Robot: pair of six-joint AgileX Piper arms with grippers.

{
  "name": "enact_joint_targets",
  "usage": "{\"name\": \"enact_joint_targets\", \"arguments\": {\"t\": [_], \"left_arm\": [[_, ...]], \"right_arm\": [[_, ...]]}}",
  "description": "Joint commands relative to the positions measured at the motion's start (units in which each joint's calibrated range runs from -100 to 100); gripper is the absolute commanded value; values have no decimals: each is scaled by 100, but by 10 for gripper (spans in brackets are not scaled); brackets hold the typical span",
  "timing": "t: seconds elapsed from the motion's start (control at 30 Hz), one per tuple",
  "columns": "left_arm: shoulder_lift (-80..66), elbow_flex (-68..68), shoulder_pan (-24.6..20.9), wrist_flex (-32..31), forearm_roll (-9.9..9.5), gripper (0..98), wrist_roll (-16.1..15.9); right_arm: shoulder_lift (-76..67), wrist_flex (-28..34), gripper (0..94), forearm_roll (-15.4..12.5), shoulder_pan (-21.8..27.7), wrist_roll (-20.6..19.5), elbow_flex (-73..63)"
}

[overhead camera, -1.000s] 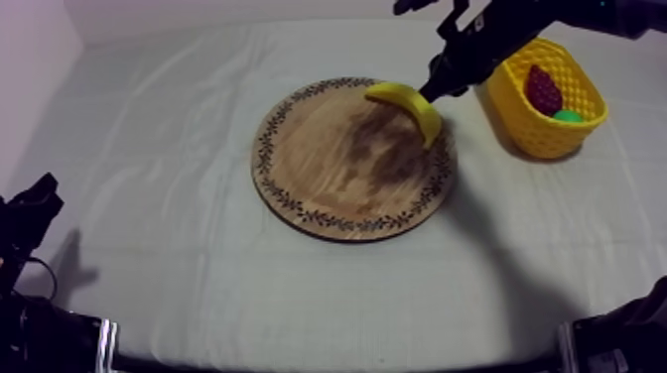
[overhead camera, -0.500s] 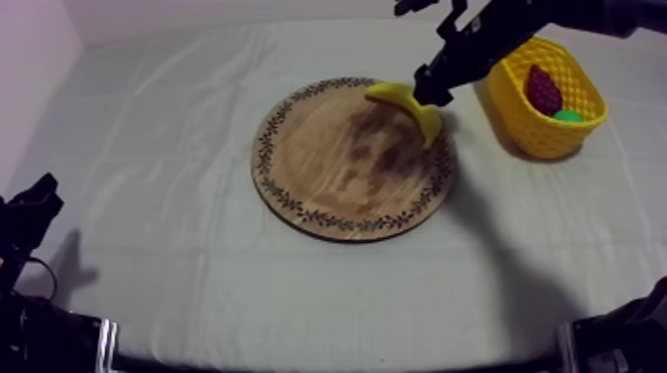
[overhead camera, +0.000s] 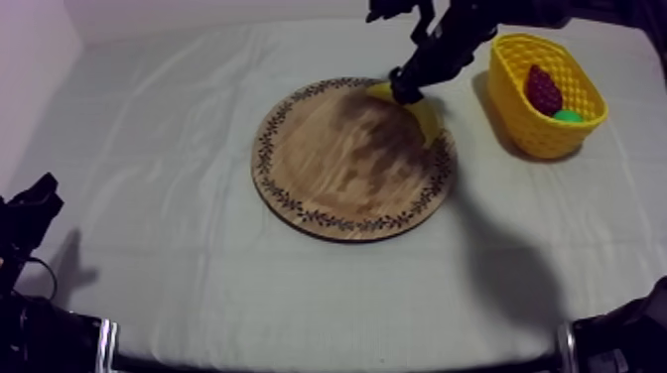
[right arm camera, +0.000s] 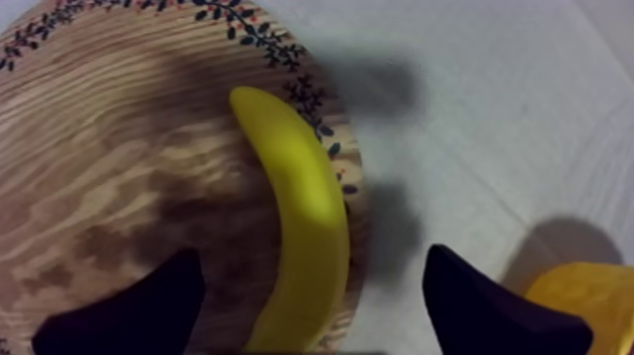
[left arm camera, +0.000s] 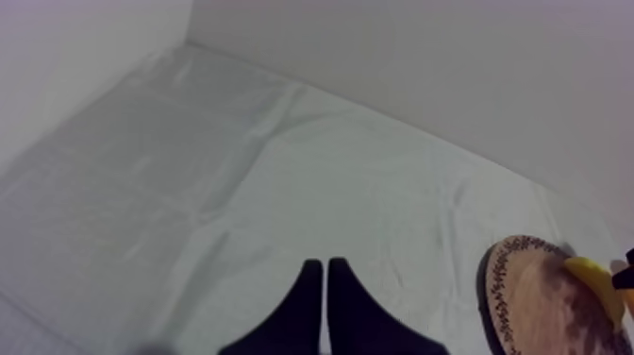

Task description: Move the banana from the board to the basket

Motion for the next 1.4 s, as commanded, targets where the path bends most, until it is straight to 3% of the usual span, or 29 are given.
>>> {"name": "enact_joint_targets", "arguments": {"t": [0.0,0.27,0.57,0.7,0.83,1.0,1.37], "left_arm": [[0,0,-2,3,1,1,0],[0,0,-2,3,1,1,0],[0,0,-2,3,1,1,0],[0,0,-2,3,1,1,0],[0,0,-2,3,1,1,0],[0,0,-2,3,1,1,0],[0,0,-2,3,1,1,0]], "right_arm": [[298,42,862,85,-5,-69,-174],[737,203,777,199,-2,-62,-427],[993,511,378,84,-27,88,-728],[1163,806,282,166,-73,-46,-984],[1224,1006,245,151,-83,-42,-1166],[716,1214,228,-100,23,230,-1041],[-2159,1285,248,-385,612,999,738]]}}
